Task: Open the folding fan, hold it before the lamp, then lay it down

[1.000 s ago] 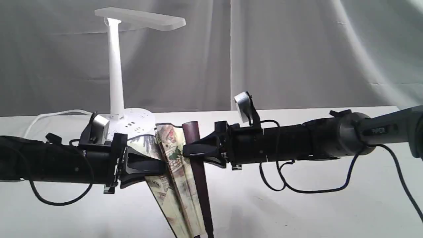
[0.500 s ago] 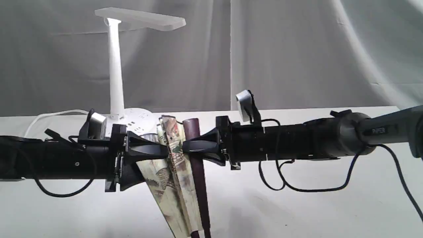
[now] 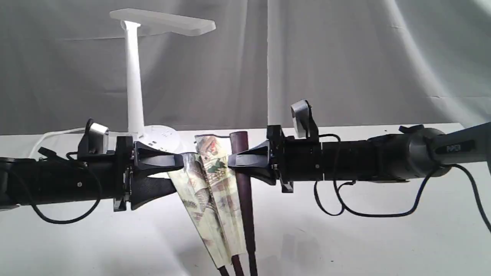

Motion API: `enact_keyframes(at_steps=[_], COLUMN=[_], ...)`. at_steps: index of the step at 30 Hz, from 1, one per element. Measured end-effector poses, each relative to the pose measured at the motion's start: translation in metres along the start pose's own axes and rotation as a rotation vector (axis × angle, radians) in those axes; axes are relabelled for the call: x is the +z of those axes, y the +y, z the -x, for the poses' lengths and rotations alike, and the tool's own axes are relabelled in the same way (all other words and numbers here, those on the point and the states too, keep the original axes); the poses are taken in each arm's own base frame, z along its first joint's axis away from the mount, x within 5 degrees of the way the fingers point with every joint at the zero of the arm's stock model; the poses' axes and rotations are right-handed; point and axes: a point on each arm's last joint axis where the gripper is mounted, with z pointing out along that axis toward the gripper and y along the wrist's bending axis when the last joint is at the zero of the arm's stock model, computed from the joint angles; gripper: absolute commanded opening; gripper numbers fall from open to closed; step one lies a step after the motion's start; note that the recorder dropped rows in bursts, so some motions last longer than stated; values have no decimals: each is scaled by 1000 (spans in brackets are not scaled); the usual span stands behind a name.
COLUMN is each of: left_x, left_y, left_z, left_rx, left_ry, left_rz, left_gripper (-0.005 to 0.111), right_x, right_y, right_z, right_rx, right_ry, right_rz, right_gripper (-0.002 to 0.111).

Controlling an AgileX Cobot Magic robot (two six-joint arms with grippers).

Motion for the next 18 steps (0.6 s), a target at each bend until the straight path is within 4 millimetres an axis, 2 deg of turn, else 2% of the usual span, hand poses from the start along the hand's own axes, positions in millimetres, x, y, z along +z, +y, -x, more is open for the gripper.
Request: enact_keyframes(at_steps=[5,18], left_x=[0,0], left_y=[0,1], left_z=[0,-2], left_rx=[19,208], left_ry=[-2,17], left_rz=[-1,5], left_gripper=[61,61], right_x=[0,0], right_y=[0,0], right_z=[0,0], right_rx=[10,63], right_ry=[0,0], right_rz=[0,0], right_gripper=[0,0])
